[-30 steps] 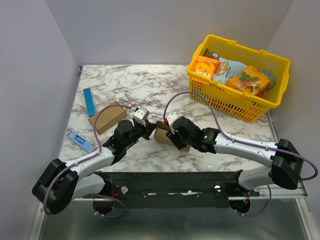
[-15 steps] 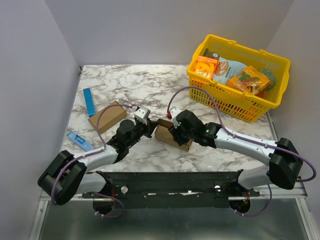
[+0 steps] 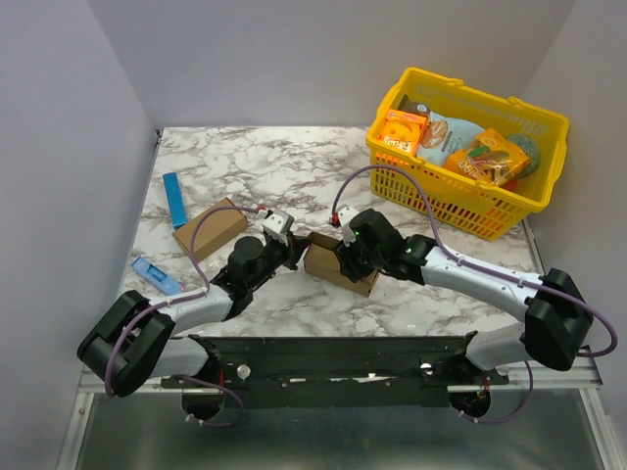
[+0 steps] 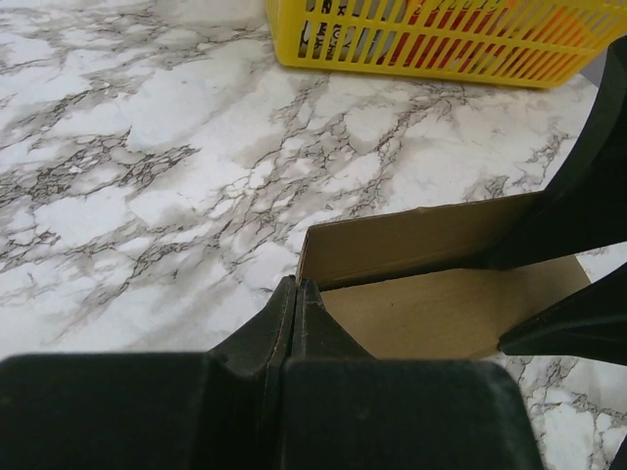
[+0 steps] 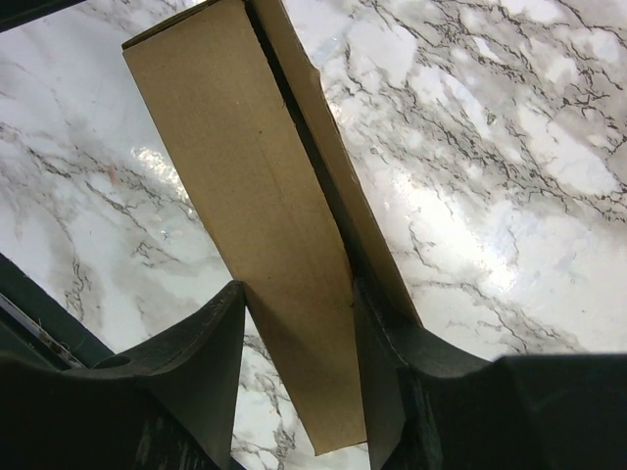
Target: Fold the paper box
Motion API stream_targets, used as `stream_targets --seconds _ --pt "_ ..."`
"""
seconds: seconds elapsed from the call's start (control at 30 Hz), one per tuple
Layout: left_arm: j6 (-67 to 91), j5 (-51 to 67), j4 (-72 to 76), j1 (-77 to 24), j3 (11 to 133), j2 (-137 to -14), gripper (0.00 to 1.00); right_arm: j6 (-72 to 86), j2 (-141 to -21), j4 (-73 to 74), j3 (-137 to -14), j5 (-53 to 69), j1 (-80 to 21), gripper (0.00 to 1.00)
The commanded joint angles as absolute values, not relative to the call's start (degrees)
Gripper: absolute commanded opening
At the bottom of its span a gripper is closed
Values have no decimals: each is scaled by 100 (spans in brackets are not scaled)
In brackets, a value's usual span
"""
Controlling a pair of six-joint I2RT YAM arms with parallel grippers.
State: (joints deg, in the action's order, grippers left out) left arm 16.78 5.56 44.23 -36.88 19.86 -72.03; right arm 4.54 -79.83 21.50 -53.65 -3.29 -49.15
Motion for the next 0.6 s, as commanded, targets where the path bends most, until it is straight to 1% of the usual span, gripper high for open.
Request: stream_targets --seconds 0.0,0.2,0.4,0.57 --pt "1731 536 3788 -3762 1653 -7383 0 527 -8297 2478 -5317 -747 -4641 52" --pt "1740 396 3770 -3753 1556 -7436 0 519 -8297 2505 -5309 -747 -4562 52" --pt "1872 220 4253 -3814 1222 -7506 0 527 -8271 2522 -5282 -756 -4500 52" --pt "1977 44 4412 -3911 1169 -7734 0 527 -8253 2514 -5309 -729 -4483 52"
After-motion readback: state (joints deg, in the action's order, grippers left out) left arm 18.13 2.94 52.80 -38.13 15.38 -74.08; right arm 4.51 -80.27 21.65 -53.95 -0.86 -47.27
